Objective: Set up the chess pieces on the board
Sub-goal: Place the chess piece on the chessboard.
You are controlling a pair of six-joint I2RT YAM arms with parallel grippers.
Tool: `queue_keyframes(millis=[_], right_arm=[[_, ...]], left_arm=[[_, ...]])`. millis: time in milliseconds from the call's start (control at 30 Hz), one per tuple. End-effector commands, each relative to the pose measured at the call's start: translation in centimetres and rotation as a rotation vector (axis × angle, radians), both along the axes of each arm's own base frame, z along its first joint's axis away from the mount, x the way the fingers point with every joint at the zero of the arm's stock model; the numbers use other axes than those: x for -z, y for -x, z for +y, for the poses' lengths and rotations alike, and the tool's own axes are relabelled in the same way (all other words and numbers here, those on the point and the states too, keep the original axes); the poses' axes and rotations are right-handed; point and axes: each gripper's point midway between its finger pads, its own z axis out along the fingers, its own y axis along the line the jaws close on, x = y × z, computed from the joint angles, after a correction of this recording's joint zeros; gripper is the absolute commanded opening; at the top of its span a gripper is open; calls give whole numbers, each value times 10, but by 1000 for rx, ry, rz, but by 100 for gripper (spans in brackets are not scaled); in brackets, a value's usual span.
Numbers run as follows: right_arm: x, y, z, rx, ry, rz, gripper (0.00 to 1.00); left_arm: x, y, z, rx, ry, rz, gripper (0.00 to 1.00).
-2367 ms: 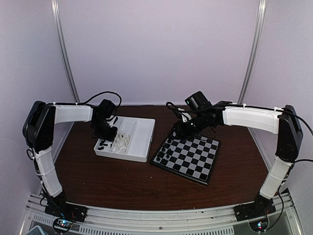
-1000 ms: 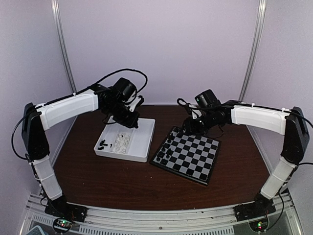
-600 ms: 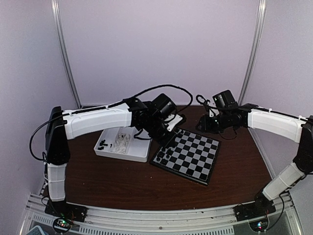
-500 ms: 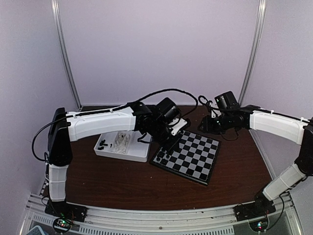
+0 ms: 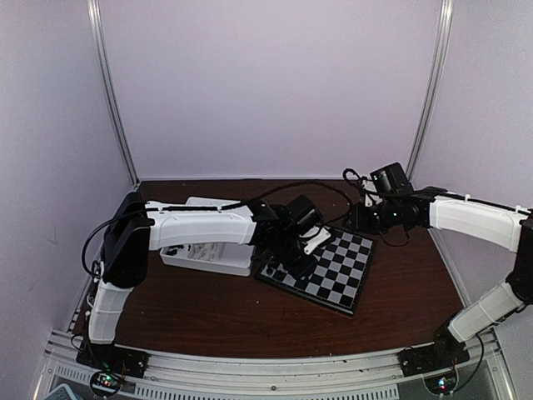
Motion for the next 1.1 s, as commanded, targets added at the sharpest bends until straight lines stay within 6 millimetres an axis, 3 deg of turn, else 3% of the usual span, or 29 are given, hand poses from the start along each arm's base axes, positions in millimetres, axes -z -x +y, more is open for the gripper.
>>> queue_keyframes(millis=[0,133,233,367,500,700,900,1067], right_arm=[[-6,-4,-6,37,-10,-33,38],[-2,-2,-4,24,-13,-25,38],[4,3,0,-7,-28,-11,39],[11,14,5,-58,-54,7,39],[20,29,8,-93,-63,32,38],[32,51,26,-167,-36,56,37],[38,63,56,-252,43,54,36],[50,73,74,-306,153,72,36]], left_arm=[[8,-5,1,5,-20,-33,12],[16,-4,3,1,-37,-27,12],[12,-5,2,-6,-27,-27,13],[-10,-6,1,-30,11,-40,18],[-37,-23,16,-130,29,-140,22],[-73,-53,61,-254,11,-266,27],[-80,-89,125,-379,-32,-294,28],[-85,-106,181,-487,-63,-318,29]])
